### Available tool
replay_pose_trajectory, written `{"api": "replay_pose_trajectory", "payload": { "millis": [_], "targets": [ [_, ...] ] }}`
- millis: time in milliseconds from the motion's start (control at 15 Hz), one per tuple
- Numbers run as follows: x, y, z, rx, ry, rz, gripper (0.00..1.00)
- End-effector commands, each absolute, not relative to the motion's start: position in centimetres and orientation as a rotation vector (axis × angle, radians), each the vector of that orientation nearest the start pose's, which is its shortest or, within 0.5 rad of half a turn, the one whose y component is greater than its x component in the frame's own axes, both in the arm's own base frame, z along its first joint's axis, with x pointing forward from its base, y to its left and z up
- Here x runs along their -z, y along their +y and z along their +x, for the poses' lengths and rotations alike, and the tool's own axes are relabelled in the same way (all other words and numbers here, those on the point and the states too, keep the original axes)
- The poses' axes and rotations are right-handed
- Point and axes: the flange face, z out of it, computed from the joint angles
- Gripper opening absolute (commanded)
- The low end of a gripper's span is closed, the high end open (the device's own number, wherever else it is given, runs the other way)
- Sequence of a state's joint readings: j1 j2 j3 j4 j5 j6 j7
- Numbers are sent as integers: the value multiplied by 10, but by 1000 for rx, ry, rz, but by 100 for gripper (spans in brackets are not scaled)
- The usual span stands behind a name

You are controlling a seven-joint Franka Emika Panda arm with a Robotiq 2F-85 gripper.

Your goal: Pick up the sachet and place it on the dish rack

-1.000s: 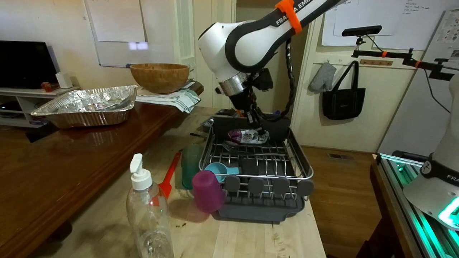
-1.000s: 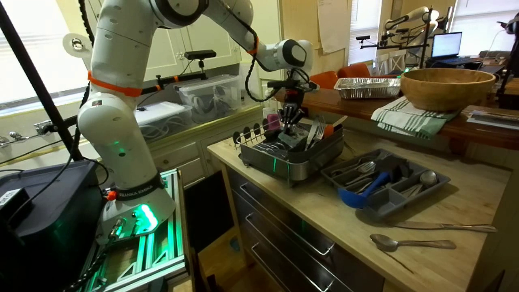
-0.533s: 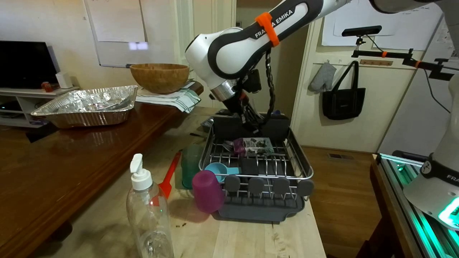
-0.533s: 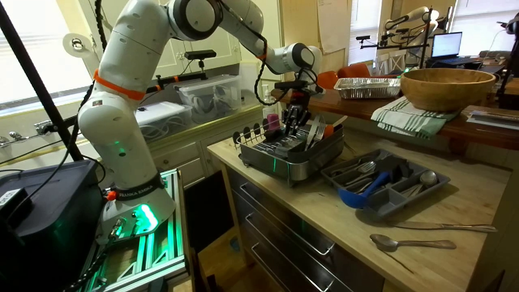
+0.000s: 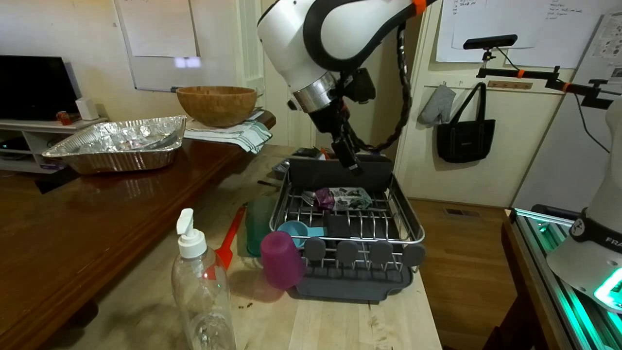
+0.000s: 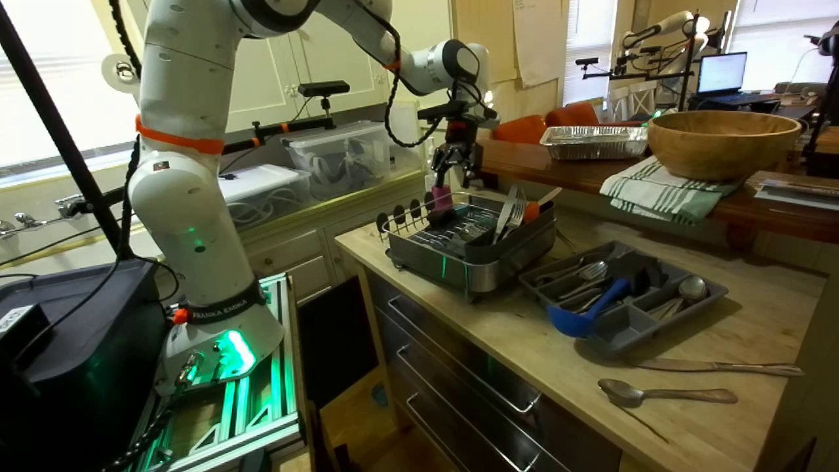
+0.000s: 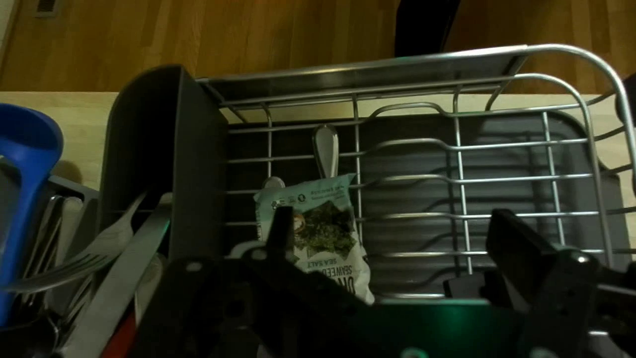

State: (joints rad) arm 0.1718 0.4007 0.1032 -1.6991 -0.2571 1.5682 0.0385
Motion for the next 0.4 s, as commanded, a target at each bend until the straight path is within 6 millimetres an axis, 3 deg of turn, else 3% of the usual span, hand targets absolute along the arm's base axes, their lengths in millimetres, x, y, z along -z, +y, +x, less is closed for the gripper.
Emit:
{"api": "replay_pose_trajectory", "payload": {
  "millis": [0, 133, 200, 333],
  "targets": [
    [-375, 119, 539, -549, -362, -3371, 100],
    [-390, 99, 524, -411, -238, -3377, 100],
    [-382, 121, 552, -529, -350, -3373, 100],
    [-394, 115, 545, -493, -338, -3378, 100]
  ]
}}
